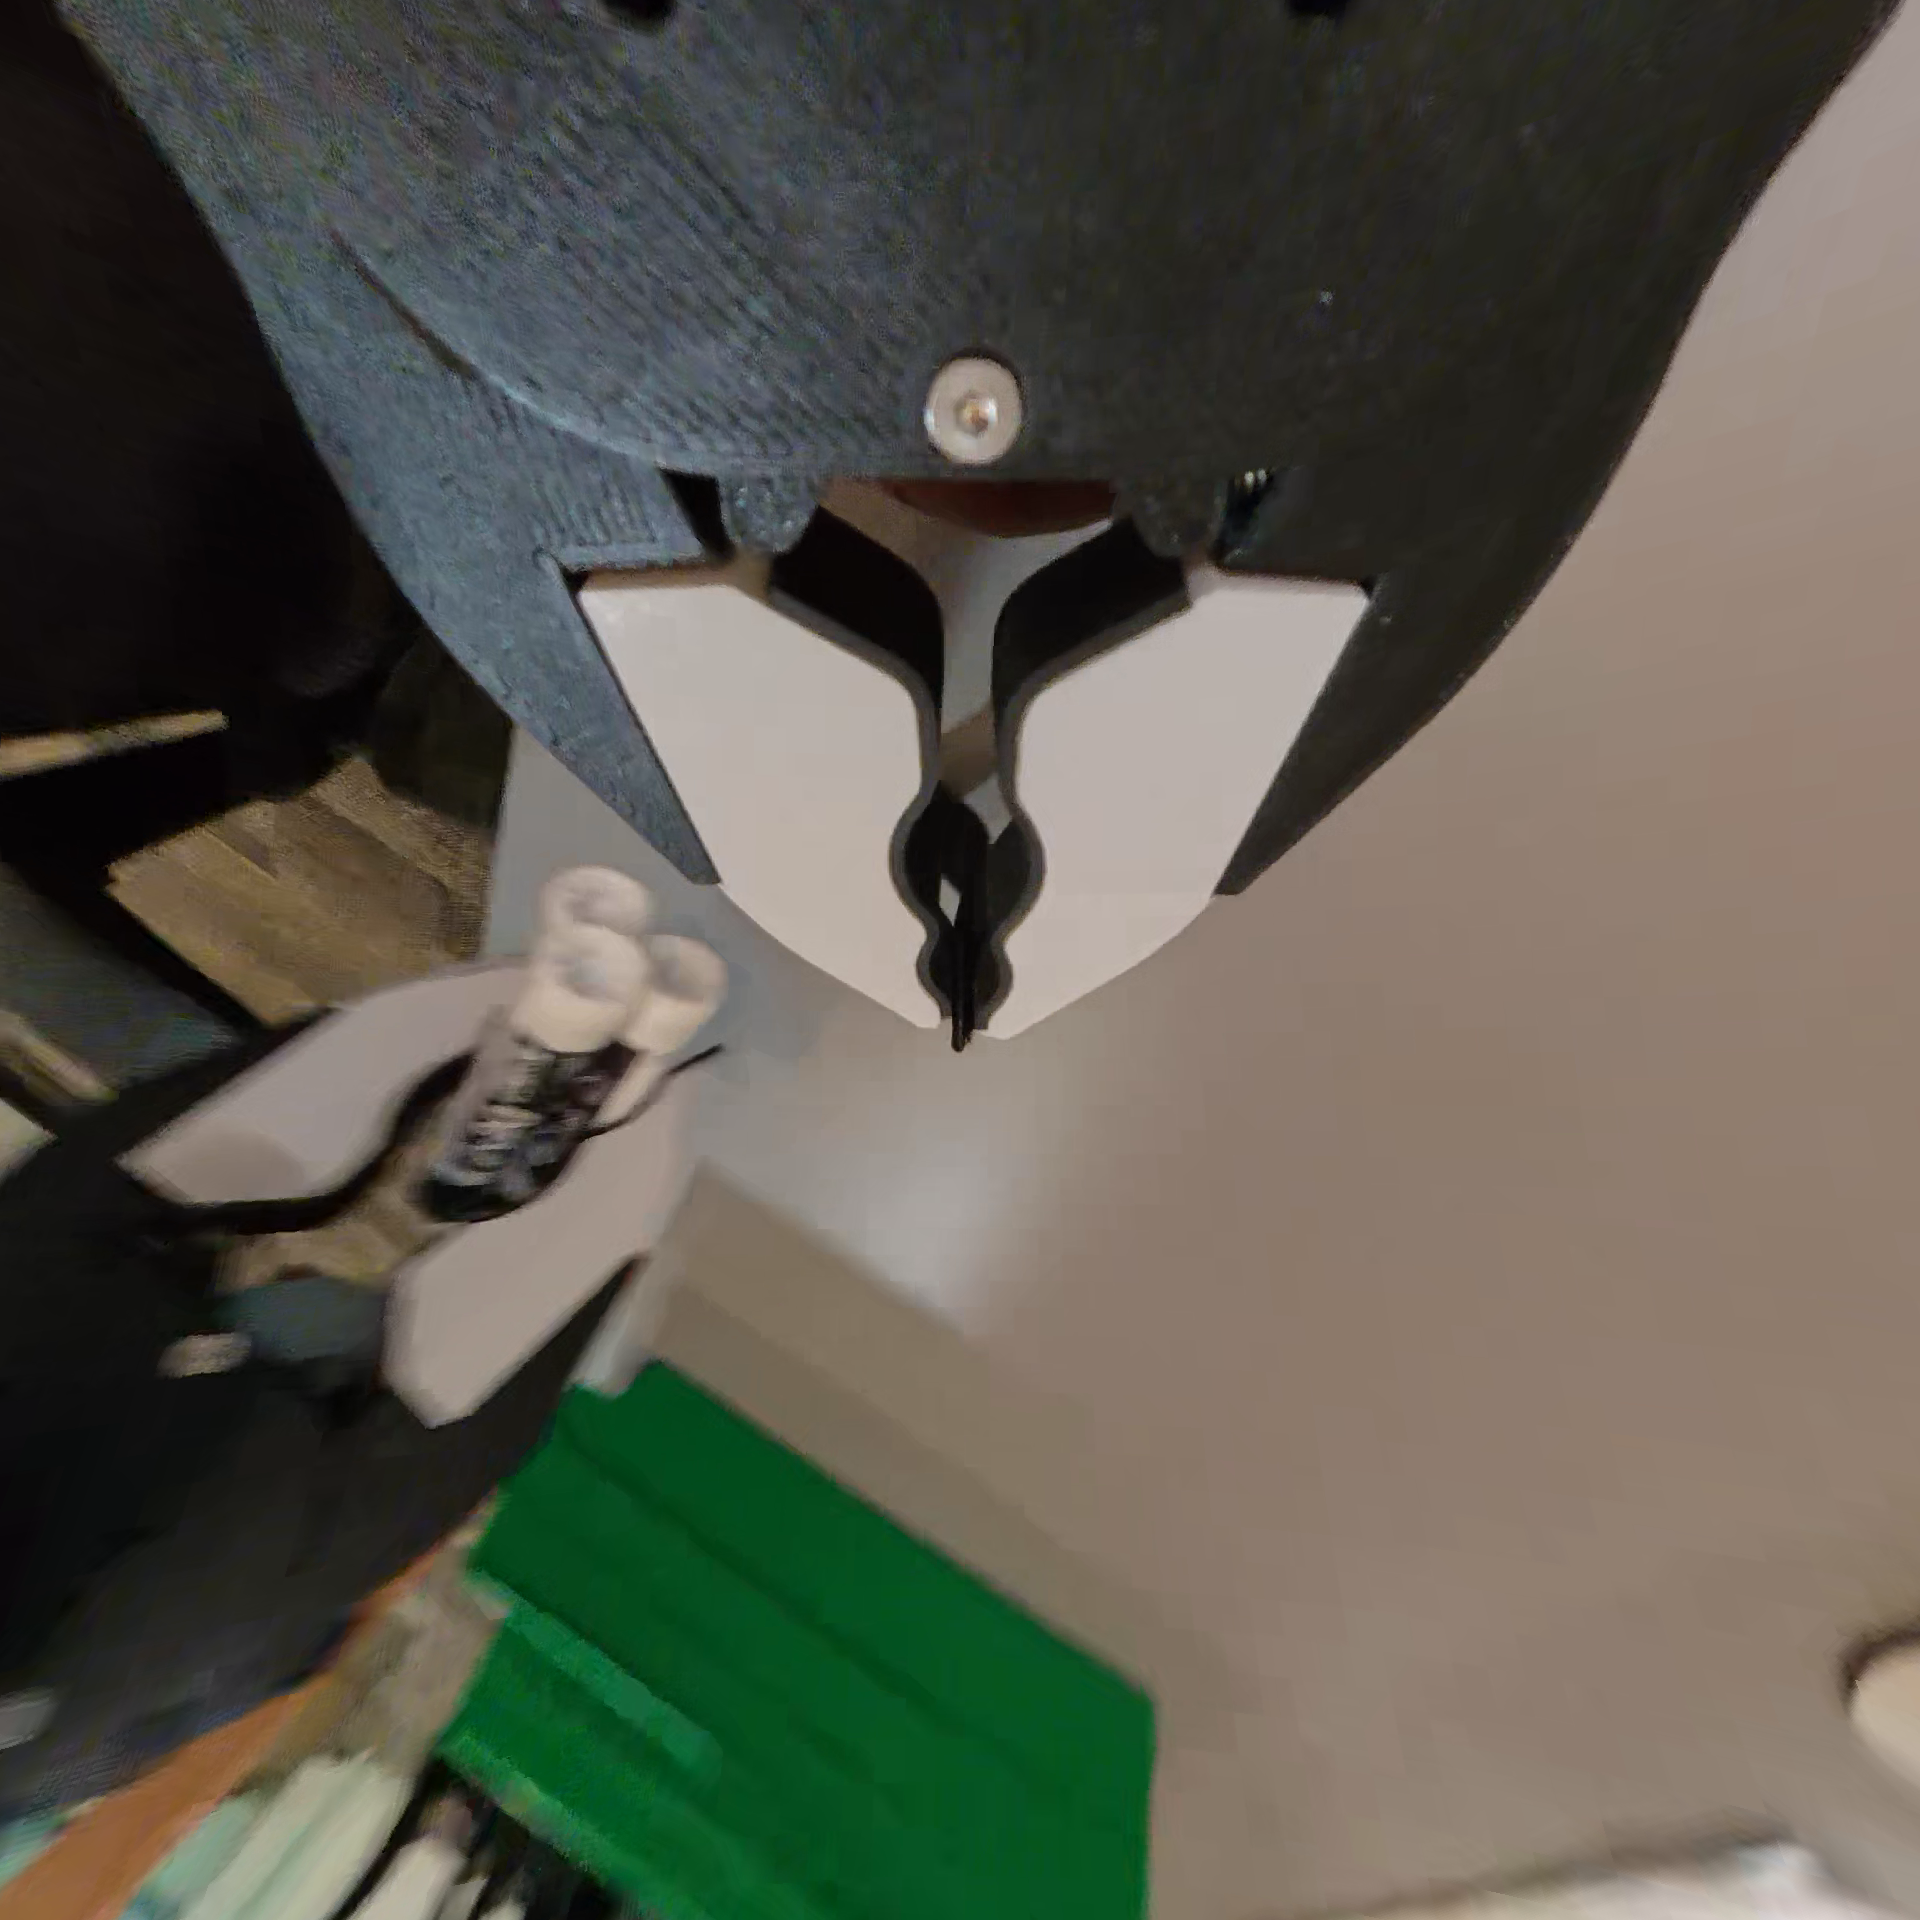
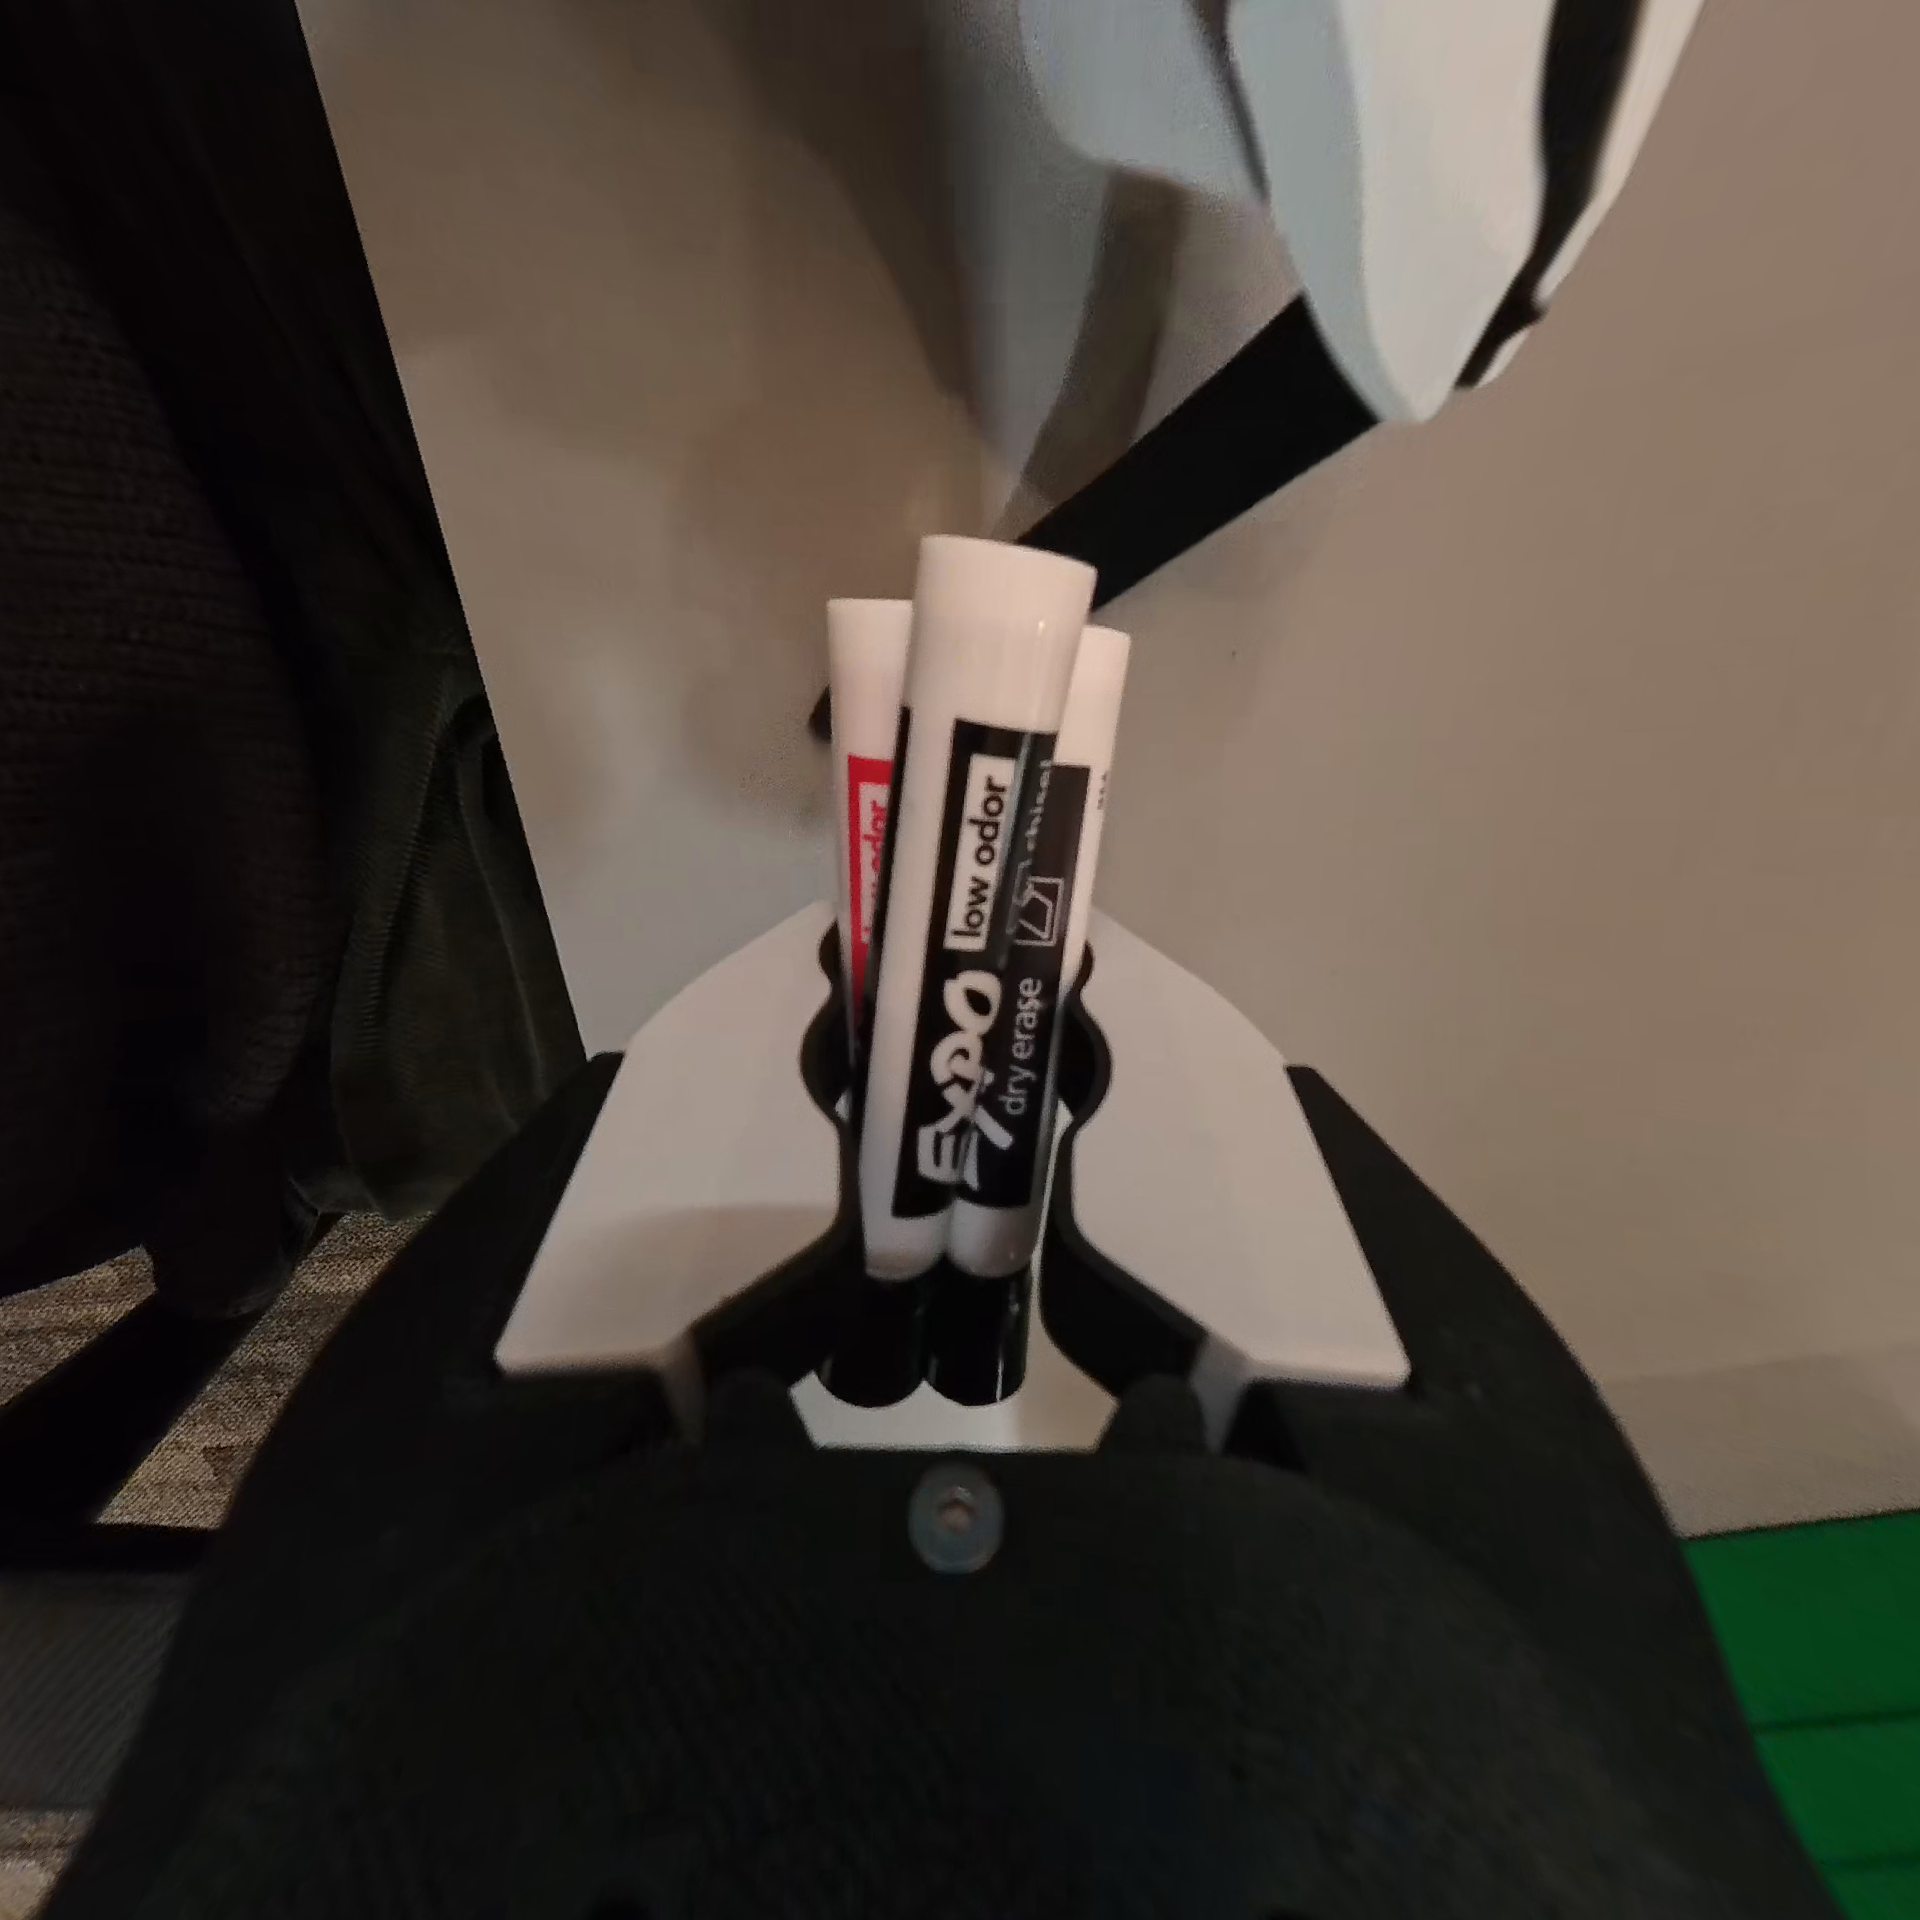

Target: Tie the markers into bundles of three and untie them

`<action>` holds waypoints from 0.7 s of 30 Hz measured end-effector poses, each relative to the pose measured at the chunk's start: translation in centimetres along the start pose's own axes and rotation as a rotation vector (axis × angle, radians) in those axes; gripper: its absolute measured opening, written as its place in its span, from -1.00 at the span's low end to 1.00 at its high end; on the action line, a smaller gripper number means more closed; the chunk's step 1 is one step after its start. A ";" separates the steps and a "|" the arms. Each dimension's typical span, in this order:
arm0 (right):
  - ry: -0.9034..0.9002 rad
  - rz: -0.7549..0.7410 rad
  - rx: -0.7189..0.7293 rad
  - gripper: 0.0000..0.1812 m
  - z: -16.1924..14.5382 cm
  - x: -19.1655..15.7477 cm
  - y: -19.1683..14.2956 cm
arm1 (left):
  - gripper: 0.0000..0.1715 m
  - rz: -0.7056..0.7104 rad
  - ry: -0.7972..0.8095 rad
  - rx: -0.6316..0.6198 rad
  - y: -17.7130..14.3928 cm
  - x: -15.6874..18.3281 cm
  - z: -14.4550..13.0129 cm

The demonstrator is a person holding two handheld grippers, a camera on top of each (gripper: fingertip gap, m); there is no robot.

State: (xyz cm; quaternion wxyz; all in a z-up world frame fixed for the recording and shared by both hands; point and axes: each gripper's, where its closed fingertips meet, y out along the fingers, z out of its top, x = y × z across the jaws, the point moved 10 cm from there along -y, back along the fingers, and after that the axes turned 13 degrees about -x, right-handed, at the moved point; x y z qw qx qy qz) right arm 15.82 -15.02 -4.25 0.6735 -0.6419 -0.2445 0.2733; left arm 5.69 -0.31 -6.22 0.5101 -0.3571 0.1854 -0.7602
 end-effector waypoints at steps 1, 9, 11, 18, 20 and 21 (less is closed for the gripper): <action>-0.002 -0.002 0.000 -0.59 0.0 0.0 0.0 | -0.95 -0.042 0.064 0.038 -0.8 0.6 0.3; -0.038 0.007 -0.002 -0.59 0.6 -0.5 0.1 | -0.94 -0.151 0.459 0.154 -2.2 4.9 0.6; -0.052 0.008 -0.013 -0.59 0.8 -0.8 0.2 | -0.93 -0.137 0.473 0.146 -1.9 4.9 0.6; -0.100 0.027 -0.017 -0.59 1.4 -1.5 0.1 | -0.94 -0.090 0.461 0.142 -1.6 4.5 0.5; -0.103 0.027 -0.016 -0.59 1.6 -1.6 0.2 | -0.94 -0.109 0.451 0.153 -1.5 4.6 0.4; -0.102 0.027 -0.014 -0.59 1.6 -1.5 0.2 | -0.94 -0.120 0.443 0.164 -1.4 4.7 0.4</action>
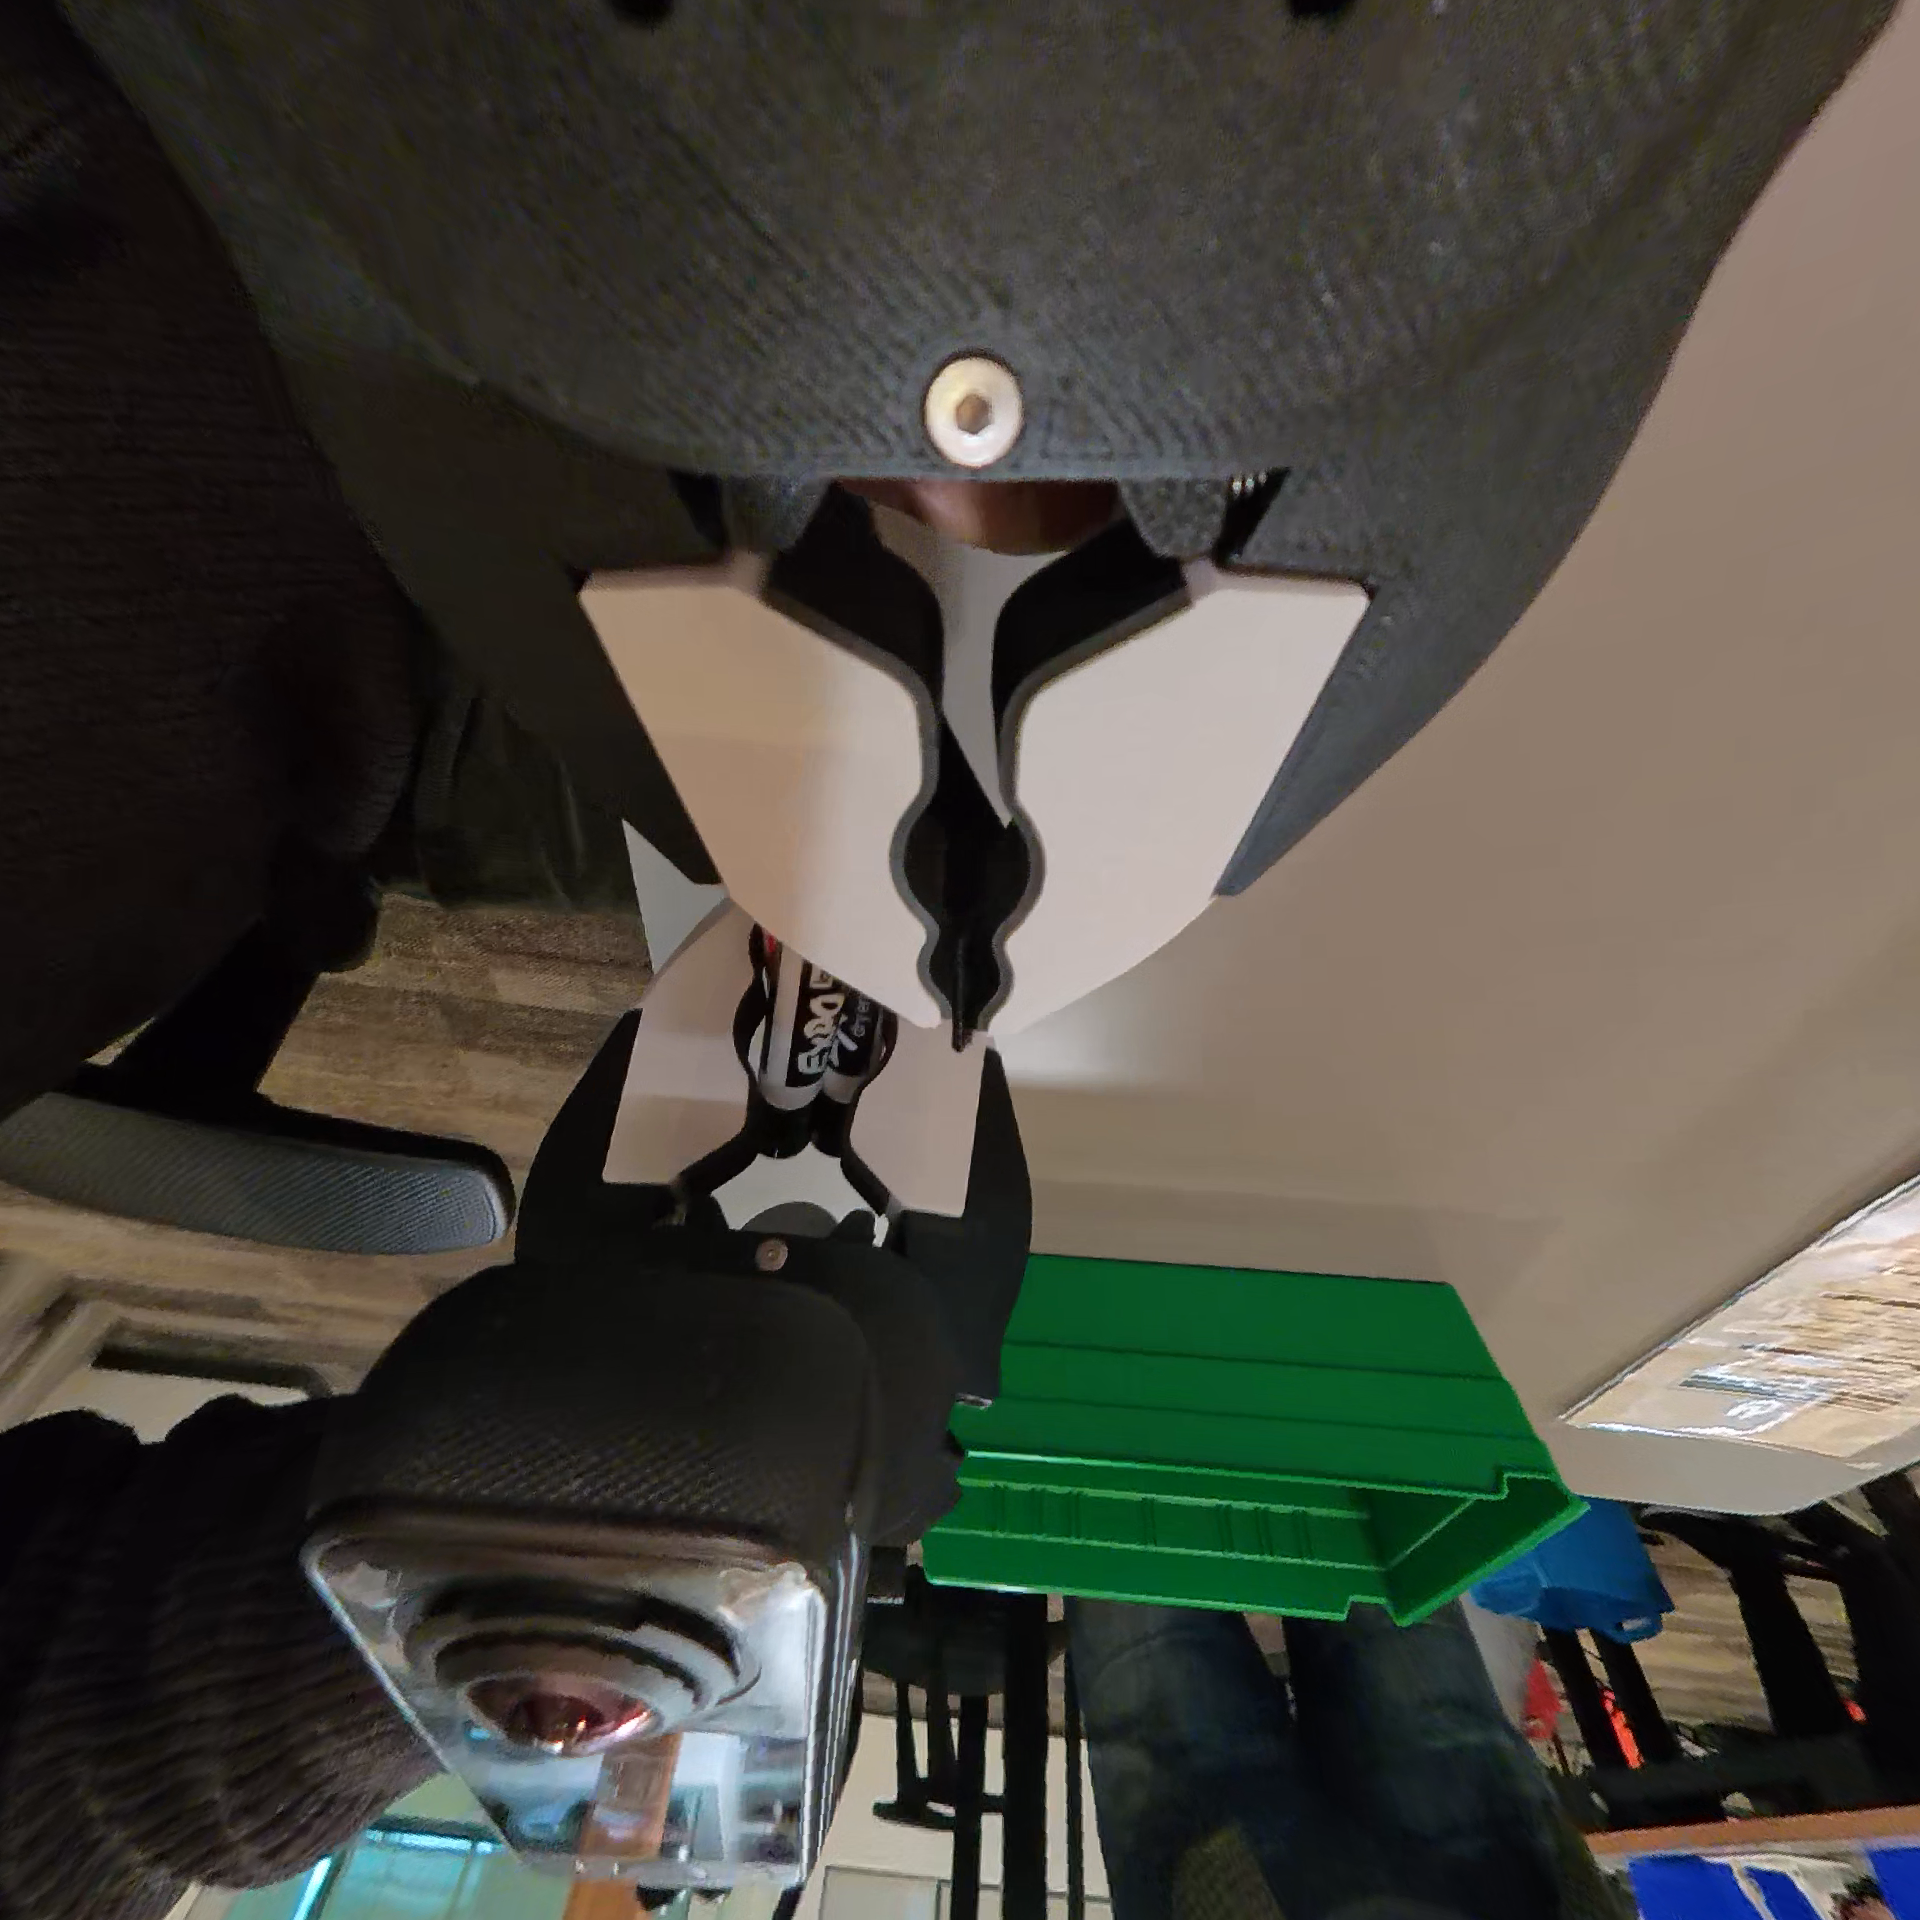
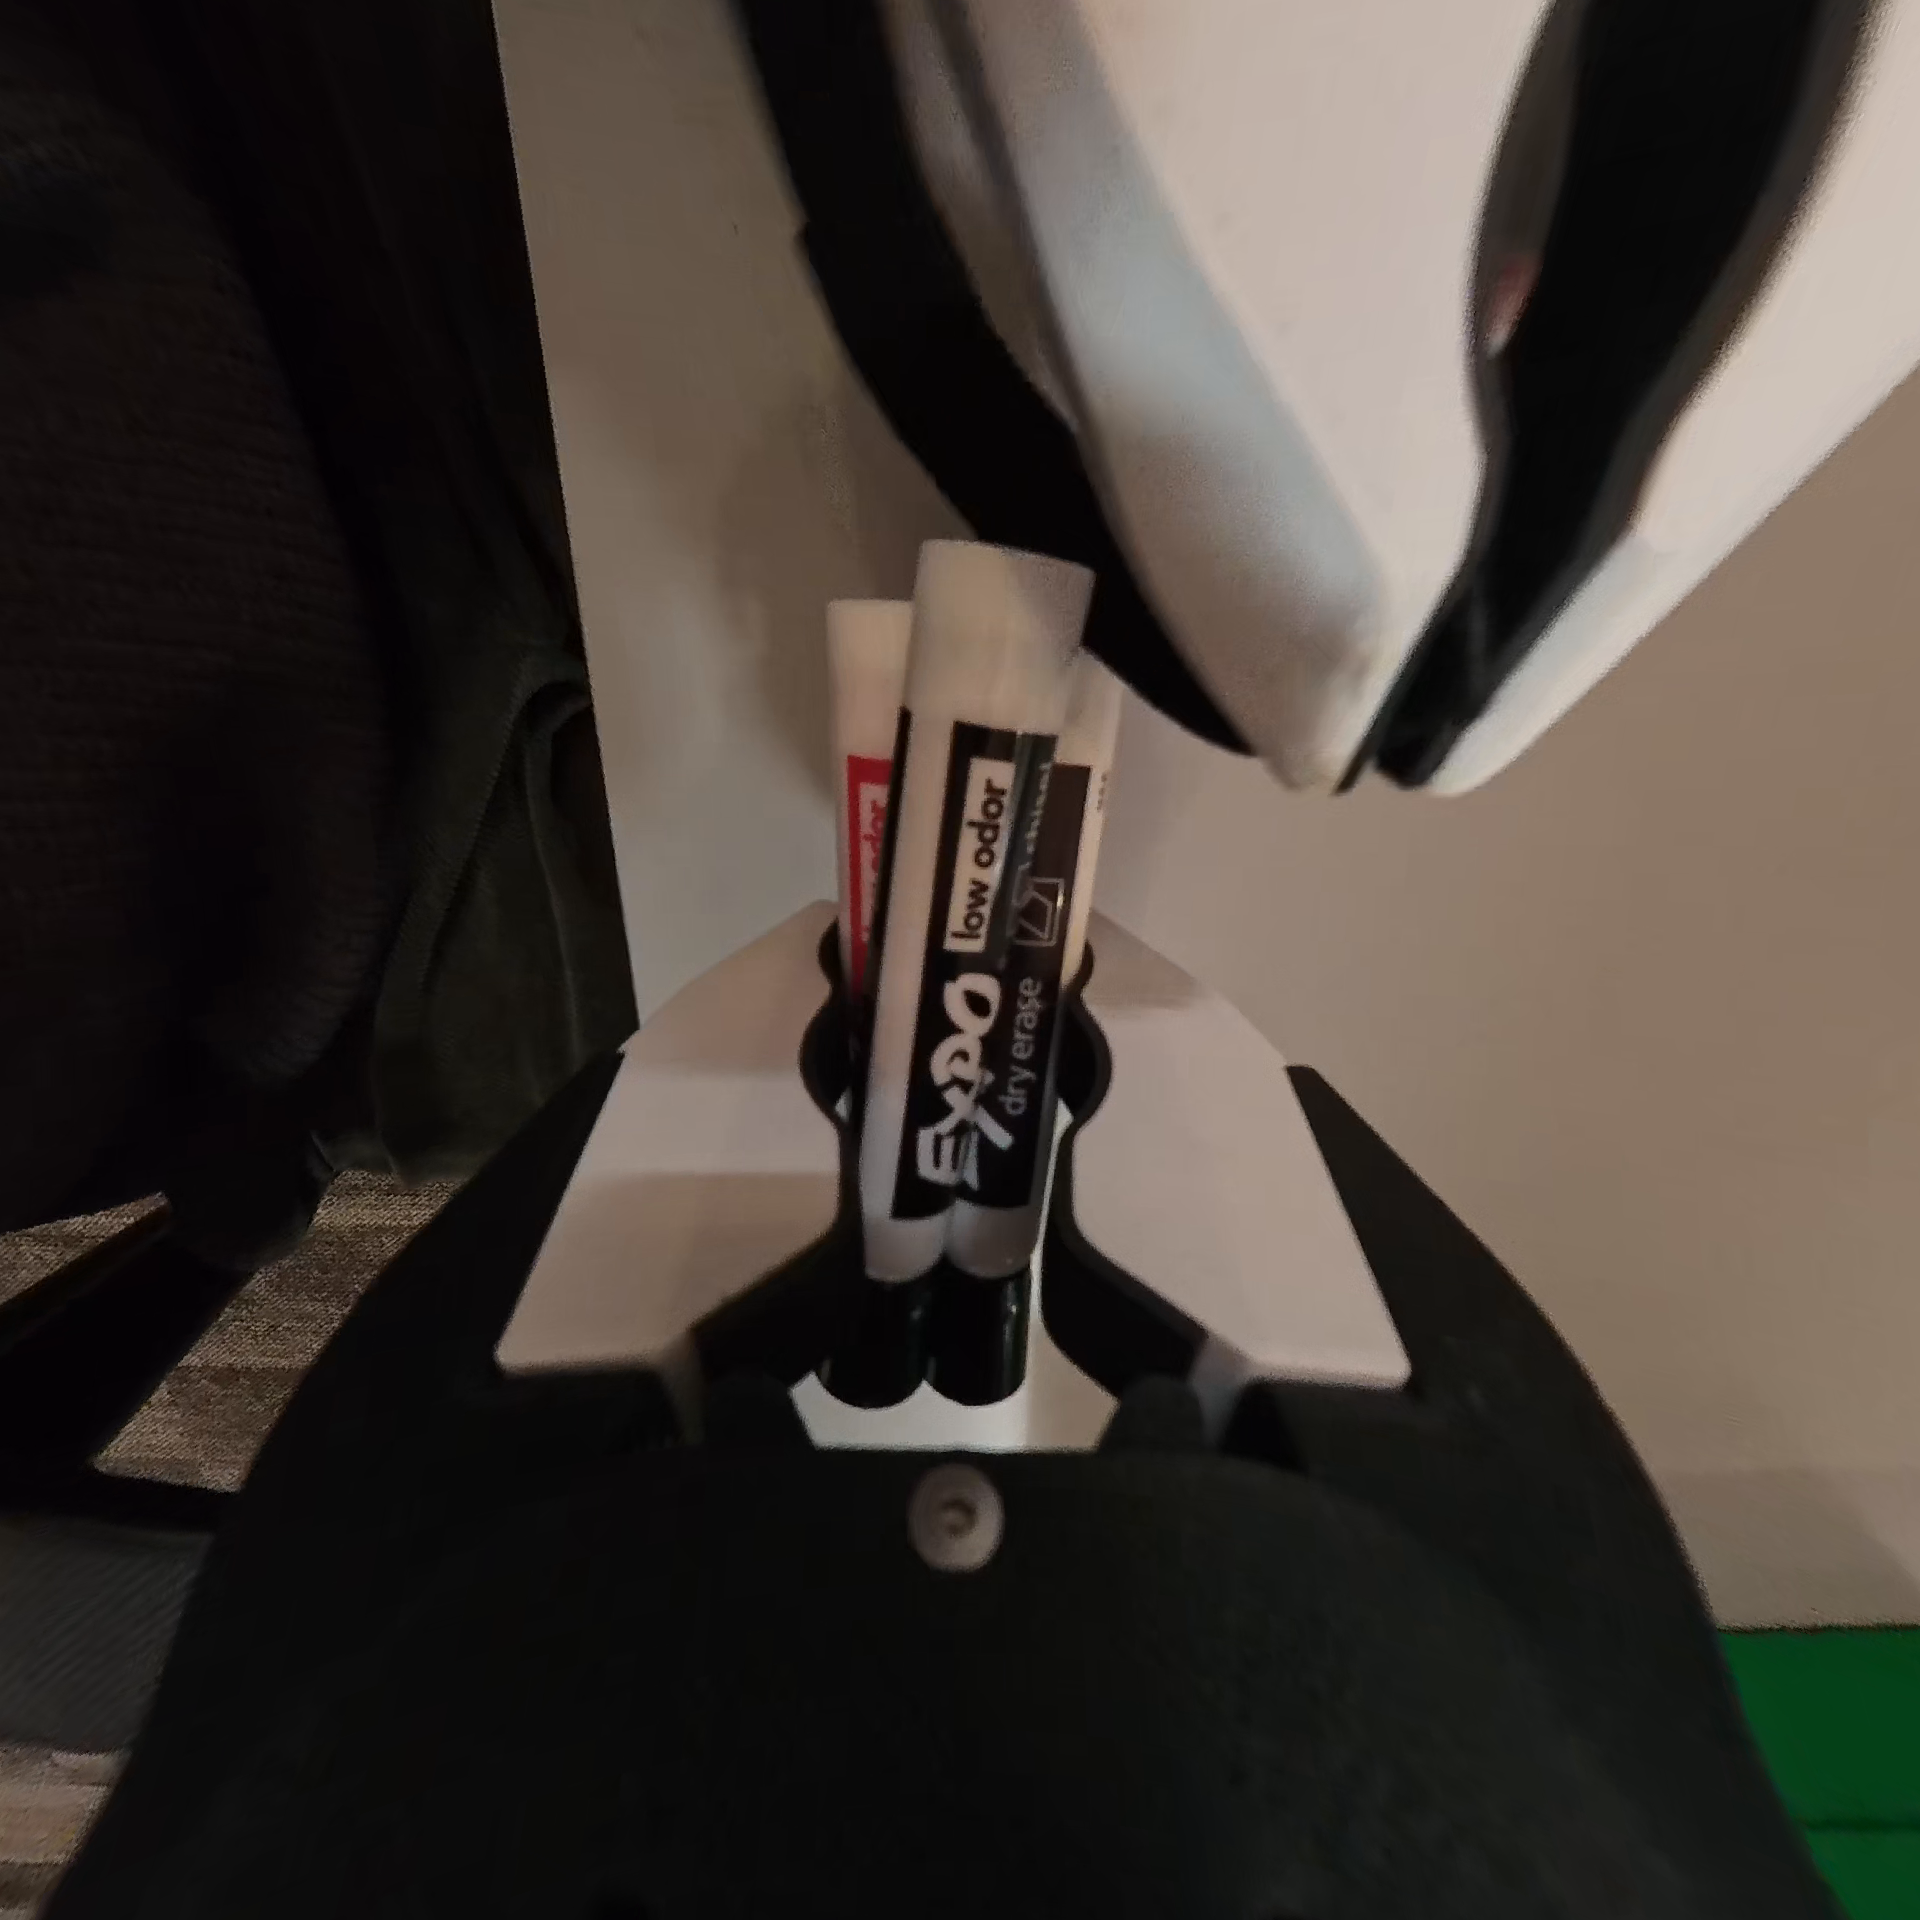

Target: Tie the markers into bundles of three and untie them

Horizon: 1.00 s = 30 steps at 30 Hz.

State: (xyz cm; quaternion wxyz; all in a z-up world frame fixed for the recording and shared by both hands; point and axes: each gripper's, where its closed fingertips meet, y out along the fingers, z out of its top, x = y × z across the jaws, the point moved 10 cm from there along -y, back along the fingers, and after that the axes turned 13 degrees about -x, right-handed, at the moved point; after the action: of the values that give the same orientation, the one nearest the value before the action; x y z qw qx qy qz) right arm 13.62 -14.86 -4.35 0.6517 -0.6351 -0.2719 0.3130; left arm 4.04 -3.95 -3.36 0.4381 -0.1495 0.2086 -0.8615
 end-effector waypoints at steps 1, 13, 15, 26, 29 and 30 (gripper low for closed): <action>0.000 0.003 0.003 -0.59 0.0 0.1 0.0 | -0.94 0.017 -0.004 0.004 0.1 0.0 0.0; 0.033 -0.001 0.019 -0.59 0.2 0.5 -0.3 | -0.94 0.041 0.021 0.007 0.7 0.8 0.3; 0.038 -0.007 0.021 -0.59 0.1 0.7 -0.3 | -0.94 0.009 0.016 0.023 0.8 1.0 0.4; 0.034 -0.020 0.027 -0.58 0.2 0.8 -0.5 | -0.94 -0.107 -0.065 0.070 1.0 0.8 0.1; 0.029 -0.017 0.023 -0.59 0.3 0.8 -0.5 | -0.94 -0.119 -0.079 0.082 1.1 0.7 -0.1; 0.027 -0.016 0.022 -0.59 0.4 0.7 -0.5 | -0.94 -0.125 -0.085 0.086 1.1 0.7 -0.1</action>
State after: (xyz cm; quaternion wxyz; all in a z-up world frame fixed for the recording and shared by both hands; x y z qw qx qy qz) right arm 13.87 -14.06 -3.89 0.6646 -0.6299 -0.2648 0.3022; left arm 4.32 -5.05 -3.94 0.3981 -0.1796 0.1427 -0.8882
